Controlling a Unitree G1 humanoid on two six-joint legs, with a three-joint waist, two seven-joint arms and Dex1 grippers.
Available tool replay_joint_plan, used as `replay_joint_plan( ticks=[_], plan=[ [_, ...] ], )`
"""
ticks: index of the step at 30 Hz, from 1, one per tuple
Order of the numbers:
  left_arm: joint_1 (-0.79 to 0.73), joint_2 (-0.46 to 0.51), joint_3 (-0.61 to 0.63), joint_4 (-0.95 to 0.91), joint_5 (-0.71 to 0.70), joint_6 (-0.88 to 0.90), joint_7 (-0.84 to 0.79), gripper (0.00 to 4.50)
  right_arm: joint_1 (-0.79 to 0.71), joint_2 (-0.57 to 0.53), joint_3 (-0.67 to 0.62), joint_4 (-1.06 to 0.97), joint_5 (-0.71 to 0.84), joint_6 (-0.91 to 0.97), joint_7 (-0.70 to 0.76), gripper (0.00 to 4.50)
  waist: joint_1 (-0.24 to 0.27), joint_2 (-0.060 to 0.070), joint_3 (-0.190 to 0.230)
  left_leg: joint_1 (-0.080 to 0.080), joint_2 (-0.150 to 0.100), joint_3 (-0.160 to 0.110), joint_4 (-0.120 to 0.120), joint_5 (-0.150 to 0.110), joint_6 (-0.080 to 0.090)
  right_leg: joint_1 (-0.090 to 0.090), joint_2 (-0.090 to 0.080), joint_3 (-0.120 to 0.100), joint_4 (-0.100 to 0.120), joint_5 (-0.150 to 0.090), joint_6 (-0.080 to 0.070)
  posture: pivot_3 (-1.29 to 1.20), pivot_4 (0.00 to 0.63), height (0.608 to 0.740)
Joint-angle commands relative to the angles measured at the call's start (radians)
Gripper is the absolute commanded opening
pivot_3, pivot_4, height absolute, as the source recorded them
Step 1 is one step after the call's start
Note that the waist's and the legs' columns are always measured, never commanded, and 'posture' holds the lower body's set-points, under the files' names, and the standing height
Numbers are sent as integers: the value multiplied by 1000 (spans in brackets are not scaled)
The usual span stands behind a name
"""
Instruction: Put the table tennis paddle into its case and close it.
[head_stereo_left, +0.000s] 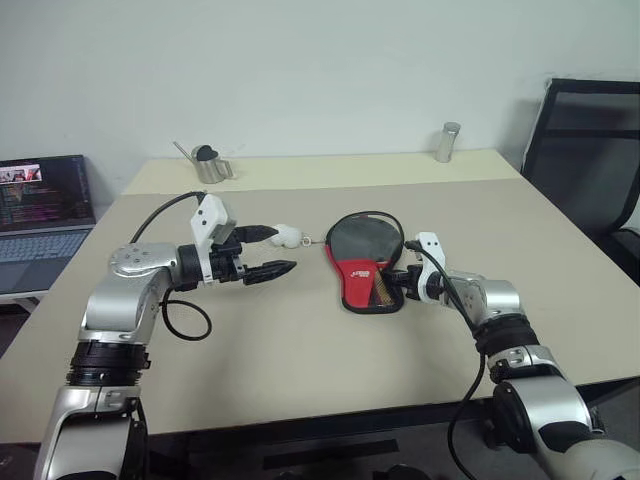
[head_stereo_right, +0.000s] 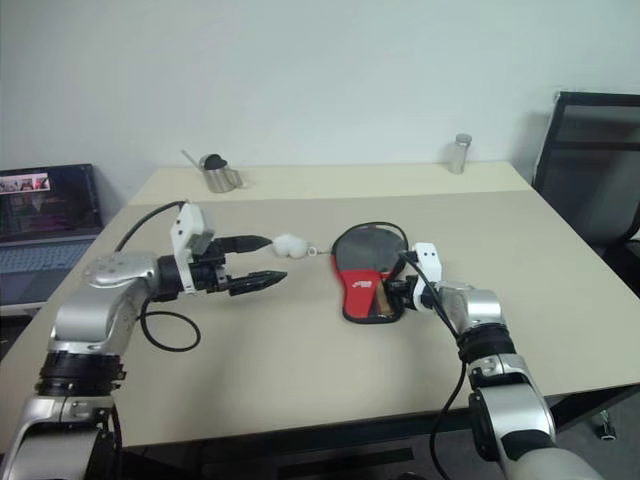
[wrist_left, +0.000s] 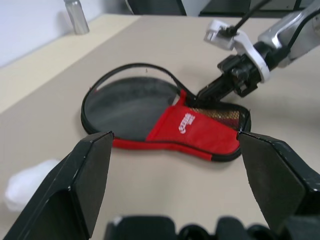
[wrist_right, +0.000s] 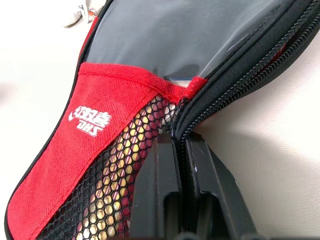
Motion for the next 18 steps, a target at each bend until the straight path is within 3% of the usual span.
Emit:
replay_joint_plan(
  ticks=[1,6,18],
  plan=[
    [13,30,27,-24,-25,-11,-20,4306,20,32,23,-30,12,65,11,25,0,0,0,0,0,0,-1,0,0,0,0,0,-1,0,0,0,150,740],
    [32,43,37,-34,-31,-4,-19,4306,22,36,7,-127,44,135,20,25,0,0,0,0,0,2,-5,0,0,-2,0,1,-2,0,0,0,150,740],
    [143,111,20,-124,-84,40,-110,4306,188,49,43,-542,149,411,8,25,0,0,0,-1,0,4,-8,-1,-2,-5,0,3,-5,0,0,0,150,740]
  ],
)
